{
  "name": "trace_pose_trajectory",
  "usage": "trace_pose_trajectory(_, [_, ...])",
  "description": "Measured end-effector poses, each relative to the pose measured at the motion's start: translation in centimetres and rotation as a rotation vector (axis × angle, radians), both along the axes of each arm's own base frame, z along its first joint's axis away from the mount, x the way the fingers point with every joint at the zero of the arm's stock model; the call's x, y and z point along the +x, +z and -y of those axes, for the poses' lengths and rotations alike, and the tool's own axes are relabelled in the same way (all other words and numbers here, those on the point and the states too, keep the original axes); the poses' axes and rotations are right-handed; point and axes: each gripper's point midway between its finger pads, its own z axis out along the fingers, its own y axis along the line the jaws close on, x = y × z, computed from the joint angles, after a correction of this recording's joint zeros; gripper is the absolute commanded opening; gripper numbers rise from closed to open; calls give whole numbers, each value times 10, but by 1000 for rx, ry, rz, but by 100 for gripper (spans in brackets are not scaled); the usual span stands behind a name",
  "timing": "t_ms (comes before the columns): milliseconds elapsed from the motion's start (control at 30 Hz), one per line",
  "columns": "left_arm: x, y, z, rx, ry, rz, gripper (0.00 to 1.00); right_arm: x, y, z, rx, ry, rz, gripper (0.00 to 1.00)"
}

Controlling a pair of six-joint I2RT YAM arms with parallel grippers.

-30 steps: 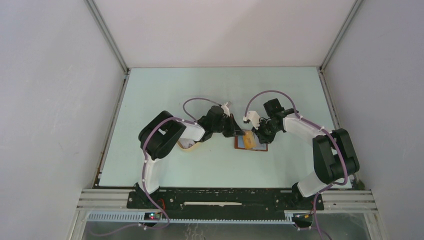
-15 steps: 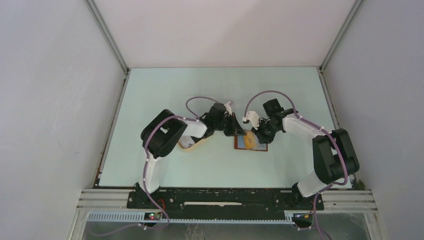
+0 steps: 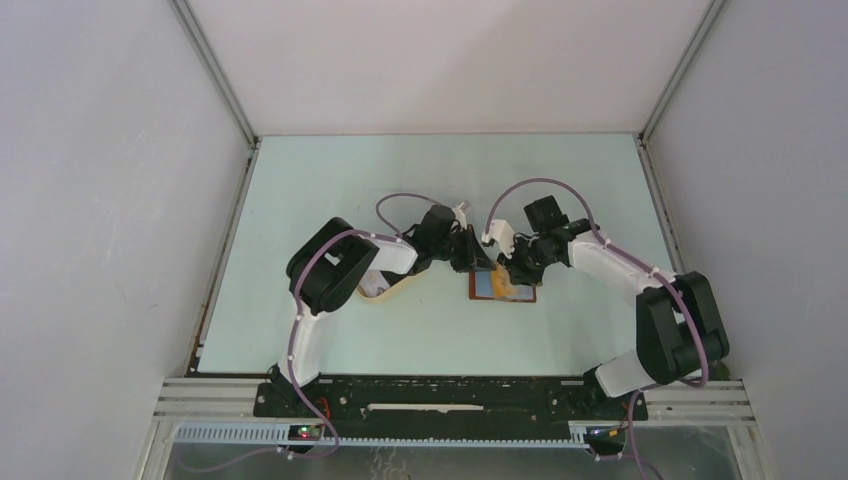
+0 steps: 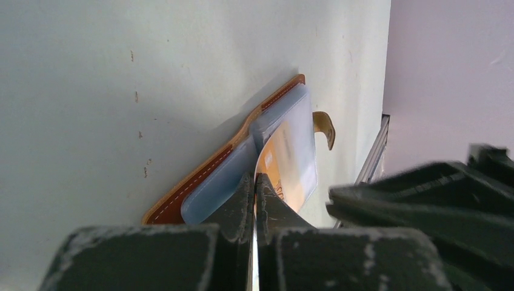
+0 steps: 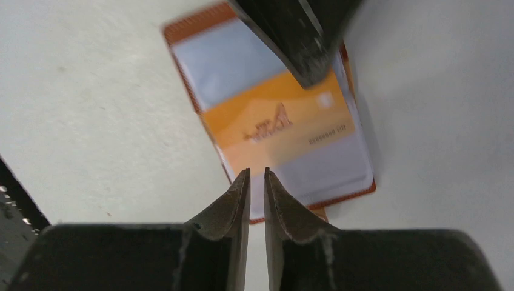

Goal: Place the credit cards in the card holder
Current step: Insert the credit card into the card holder.

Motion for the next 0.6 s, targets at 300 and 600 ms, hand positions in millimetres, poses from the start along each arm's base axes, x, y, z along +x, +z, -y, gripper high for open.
trace_pose_trajectory(300, [0, -1, 1, -6, -3, 2, 7, -24, 20, -71, 48, 304, 145, 29])
trace_pose_trajectory(600, [0, -2, 1, -5, -3, 0, 11, -2, -11, -72, -92, 321, 198, 26])
